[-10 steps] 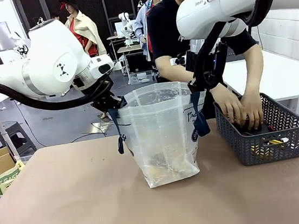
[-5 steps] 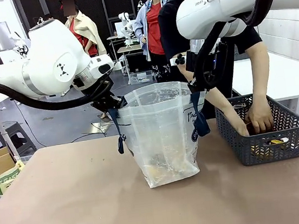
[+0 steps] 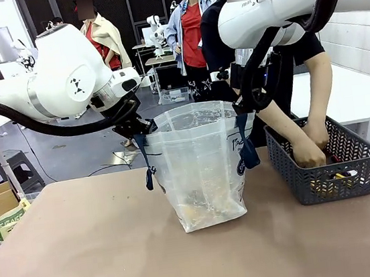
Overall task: Transfer purchased items from the store into the shopping bag.
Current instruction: Move the Reusable shopping bag to the right side of the table.
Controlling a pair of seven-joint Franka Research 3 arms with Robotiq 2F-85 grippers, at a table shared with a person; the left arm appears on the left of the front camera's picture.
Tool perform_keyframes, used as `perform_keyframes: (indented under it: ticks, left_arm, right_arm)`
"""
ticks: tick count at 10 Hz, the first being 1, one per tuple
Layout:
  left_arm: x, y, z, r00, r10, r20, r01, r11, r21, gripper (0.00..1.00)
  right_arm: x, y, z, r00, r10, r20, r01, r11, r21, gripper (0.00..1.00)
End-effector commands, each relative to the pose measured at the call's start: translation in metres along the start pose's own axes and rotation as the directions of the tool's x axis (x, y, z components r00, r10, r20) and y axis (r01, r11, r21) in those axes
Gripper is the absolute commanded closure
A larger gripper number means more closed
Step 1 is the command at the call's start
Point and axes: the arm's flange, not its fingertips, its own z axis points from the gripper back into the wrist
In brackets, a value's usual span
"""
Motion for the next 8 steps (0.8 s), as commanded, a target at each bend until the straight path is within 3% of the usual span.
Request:
perform_keyframes:
  ticks: [1,8]
  left_arm:
    - [-0.0002,0.0014,0.0002,1.000,0.005,0.000,-0.005,1.000,0.008,1.00]
    - [-0.0002,0.0014,0.0002,1.000,0.005,0.000,-0.005,1.000,0.008,1.00]
  right_arm:
    - [-0.0005,-0.0006,-0.0004,1.000,-0.004,0.000,0.004,1.000,0.000,1.00]
    - [-0.0005,-0.0006,-0.0004,1.000,-0.004,0.000,0.004,1.000,0.000,1.00]
